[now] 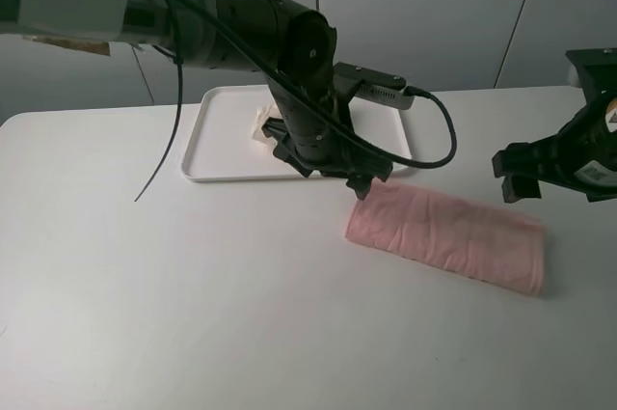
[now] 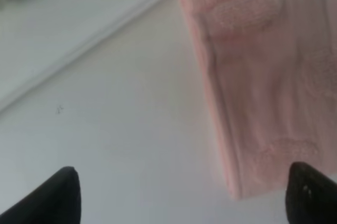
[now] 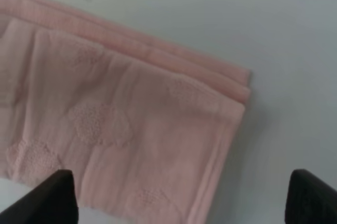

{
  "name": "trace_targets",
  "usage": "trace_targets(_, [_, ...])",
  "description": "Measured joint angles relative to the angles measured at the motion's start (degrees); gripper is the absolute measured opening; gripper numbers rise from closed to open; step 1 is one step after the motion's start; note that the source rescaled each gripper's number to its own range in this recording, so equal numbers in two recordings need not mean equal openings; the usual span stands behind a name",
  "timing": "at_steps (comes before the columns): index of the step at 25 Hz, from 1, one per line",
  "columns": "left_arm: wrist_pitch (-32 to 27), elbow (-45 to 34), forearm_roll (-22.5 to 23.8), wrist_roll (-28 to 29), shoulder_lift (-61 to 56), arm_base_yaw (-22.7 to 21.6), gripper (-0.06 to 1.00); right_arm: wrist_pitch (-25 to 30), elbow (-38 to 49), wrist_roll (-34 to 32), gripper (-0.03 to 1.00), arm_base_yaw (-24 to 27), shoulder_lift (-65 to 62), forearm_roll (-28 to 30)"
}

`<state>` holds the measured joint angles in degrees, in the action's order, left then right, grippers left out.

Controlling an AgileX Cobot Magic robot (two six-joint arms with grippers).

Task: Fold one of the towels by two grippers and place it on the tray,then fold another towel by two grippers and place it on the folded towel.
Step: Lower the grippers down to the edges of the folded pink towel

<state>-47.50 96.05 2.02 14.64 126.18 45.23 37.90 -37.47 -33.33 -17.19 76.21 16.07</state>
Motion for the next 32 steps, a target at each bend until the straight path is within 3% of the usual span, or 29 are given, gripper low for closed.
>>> trace_targets(4, [-2.58, 2.11, -2.02, 0.12, 1.63, -1.69, 1.0, 0.83, 0.0, 6.99, 0.86, 4.71, 0.0, -9.76])
trace_targets(8, [-2.18, 2.36, -2.02, 0.12, 1.86, -2.01, 1.0, 5.83, -0.13, 26.78, 0.86, 15.77, 0.72, -28.91])
trace_targets(10, [-1.71, 2.46, -2.76, 0.12, 2.35, -2.01, 1.0, 7.76, -0.13, 32.77, 0.86, 20.19, 0.95, -33.36])
trace_targets(15, [-1.36, 2.49, -3.46, 0.12, 5.2, -2.01, 1.0, 8.76, -0.37, 36.67, 0.87, 22.5, 0.95, -33.17])
trace_targets(19, [-0.93, 3.02, -4.37, 0.12, 6.19, -2.01, 1.0, 8.76, -0.37, 39.03, 0.99, 22.5, 0.95, -33.17])
trace_targets(24, [-1.84, 7.7, -5.05, 0.12, 6.85, -1.91, 1.0, 7.83, -0.37, 39.82, 1.0, 22.6, 1.04, -31.82])
trace_targets(32, [-14.89, 22.27, -3.28, 0.12, 14.77, -0.79, 1.0, 7.12, -1.11, 40.1, 1.0, 21.77, 4.24, -31.17])
